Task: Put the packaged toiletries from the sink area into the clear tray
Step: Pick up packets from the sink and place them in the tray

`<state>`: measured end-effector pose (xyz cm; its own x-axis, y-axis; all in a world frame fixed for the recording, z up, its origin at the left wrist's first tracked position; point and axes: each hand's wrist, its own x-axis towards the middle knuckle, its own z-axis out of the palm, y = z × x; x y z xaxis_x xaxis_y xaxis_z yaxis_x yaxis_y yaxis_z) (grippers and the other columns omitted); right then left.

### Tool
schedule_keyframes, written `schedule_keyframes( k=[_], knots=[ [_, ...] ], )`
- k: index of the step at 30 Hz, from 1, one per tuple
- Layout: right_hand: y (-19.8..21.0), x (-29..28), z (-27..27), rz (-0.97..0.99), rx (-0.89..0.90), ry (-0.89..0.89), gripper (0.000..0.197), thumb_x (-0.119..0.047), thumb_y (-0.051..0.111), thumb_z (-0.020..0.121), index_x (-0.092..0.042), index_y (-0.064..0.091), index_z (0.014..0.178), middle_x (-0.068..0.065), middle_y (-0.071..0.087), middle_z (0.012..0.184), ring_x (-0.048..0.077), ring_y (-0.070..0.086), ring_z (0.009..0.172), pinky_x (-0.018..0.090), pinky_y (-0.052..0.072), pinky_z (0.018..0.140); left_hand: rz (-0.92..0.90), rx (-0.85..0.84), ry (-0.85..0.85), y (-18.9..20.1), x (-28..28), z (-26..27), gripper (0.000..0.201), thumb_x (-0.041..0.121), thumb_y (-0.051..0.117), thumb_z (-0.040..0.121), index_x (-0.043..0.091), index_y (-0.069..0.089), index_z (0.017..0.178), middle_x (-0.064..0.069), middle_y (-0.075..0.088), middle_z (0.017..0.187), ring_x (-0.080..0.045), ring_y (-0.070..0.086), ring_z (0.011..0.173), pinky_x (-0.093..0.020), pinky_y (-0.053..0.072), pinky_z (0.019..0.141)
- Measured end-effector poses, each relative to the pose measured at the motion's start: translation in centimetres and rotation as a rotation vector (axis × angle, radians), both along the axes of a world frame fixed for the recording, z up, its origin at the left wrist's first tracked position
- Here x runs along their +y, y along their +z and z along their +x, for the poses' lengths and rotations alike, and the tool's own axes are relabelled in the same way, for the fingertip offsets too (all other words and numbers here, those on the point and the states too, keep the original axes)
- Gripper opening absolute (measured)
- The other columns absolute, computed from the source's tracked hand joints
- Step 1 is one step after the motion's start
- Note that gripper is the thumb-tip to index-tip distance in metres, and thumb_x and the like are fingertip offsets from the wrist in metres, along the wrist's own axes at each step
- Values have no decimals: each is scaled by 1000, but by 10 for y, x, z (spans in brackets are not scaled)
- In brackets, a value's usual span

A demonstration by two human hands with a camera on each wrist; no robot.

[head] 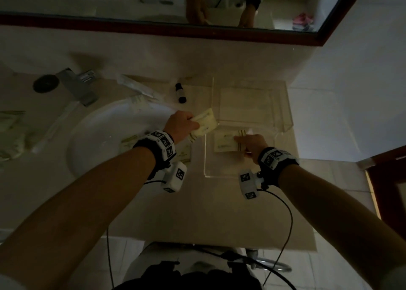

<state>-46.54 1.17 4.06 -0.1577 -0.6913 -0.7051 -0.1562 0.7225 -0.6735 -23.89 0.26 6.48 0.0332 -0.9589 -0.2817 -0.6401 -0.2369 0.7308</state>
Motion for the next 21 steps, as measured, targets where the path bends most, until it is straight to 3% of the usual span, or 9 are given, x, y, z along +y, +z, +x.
schedule_keyframes(
  k=[3, 6, 8, 13, 17, 21],
  knots=[
    [-1, 1, 3, 16, 17, 63, 20, -20, 66, 89, -16, 54, 73, 8, 55, 98, 24, 51, 89, 29, 44, 62, 0, -24, -8, 0, 0, -1, 12, 16, 66, 80, 5, 62, 78, -10, 53, 73, -19, 50, 67, -25, 35, 56],
    [0, 0, 4, 17, 21, 32, 18, -21, 71, 85, -9, 57, 81, 7, 56, 88, 20, 52, 74, 28, 42, 57, -3, -25, -4, 1, -3, -1, 14, 16, 66, 81, 7, 58, 73, -7, 51, 68, -17, 47, 63, -25, 33, 53],
    [0, -2, 6, 11, 29, 42, 20, -21, 72, 84, -9, 57, 77, 3, 53, 78, 16, 48, 66, 26, 41, 54, -7, -10, 0, 1, -4, -2, 19, 16, 66, 81, 10, 54, 67, -2, 47, 61, -15, 45, 59, -24, 33, 53],
    [3, -4, 12, -22, 91, 70, 26, -21, 71, 85, -8, 53, 70, 5, 52, 75, 16, 47, 62, 26, 41, 53, -11, -2, 2, -2, -5, -3, 26, 15, 67, 80, 16, 51, 60, 2, 46, 58, -12, 44, 57, -24, 34, 53],
    [9, -6, 12, -47, 270, 241, 30, -26, 69, 85, 0, 61, 98, 10, 60, 89, 25, 58, 79, 34, 53, 68, -13, -9, -7, 1, -8, -3, 12, 15, 66, 81, 10, 60, 72, -1, 51, 62, -13, 48, 59, -23, 36, 53],
    [14, -8, 0, -20, 384, 326, 30, -25, 69, 85, 3, 67, 95, 16, 68, 92, 31, 67, 83, 37, 58, 73, -17, 6, -7, 4, -14, -5, 13, 16, 65, 80, 3, 66, 80, -5, 55, 69, -18, 52, 67, -25, 38, 57]
  ],
)
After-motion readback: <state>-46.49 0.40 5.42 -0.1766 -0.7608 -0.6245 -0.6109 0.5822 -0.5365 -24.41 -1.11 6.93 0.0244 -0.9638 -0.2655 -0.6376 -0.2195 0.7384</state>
